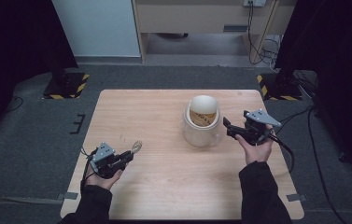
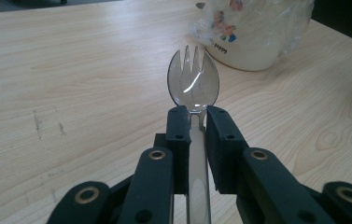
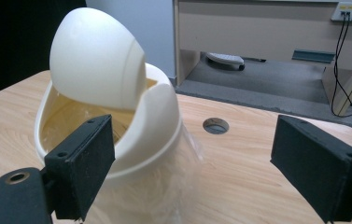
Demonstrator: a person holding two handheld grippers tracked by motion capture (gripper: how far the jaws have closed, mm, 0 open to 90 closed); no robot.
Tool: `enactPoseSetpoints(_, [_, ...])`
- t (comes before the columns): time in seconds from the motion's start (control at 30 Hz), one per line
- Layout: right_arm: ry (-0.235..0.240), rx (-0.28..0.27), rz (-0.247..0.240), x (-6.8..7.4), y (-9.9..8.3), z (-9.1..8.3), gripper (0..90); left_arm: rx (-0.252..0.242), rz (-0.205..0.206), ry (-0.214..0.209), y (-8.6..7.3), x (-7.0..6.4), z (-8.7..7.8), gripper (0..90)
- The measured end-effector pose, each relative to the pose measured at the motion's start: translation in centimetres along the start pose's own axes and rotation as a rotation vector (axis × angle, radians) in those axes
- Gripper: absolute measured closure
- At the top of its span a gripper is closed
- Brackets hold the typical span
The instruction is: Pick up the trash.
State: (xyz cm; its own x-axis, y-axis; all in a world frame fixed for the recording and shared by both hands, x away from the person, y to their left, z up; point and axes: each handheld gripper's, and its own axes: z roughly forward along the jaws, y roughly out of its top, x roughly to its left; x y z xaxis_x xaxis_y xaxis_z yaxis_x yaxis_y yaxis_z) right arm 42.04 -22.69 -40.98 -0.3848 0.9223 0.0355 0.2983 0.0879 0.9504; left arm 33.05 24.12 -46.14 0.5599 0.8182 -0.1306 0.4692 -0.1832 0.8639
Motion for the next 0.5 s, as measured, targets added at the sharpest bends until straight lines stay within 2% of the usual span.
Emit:
enactPoseSetpoints(0.17, [0.025,-0.026,0.007,-0.6,-0.3,-1.8,15.8,-0.046,0.031,0.005,0.5,-0.4,-0.2,79.4])
enactPoseSetpoints(0.3, [0.035,-0.066,0.008,-0.8,-0.1,-2.9,15.5,-0.087,0.043,-0.010,1.0,-1.0,-0.4,79.4])
enactPoseSetpoints(0.37, [0.036,-0.104,0.013,-0.8,0.1,-3.2,15.9,-0.109,0.056,-0.014,1.4,-1.4,-0.5,79.4])
enactPoseSetpoints(0.43, [0.028,-0.174,0.012,-0.5,0.1,-3.5,18.1,-0.139,0.065,-0.015,1.8,-1.7,-0.7,79.4])
enactPoseSetpoints(0.5, [0.043,-0.201,0.019,-0.4,0.4,-3.7,19.0,-0.166,0.083,-0.013,2.3,-2.1,-0.8,79.5])
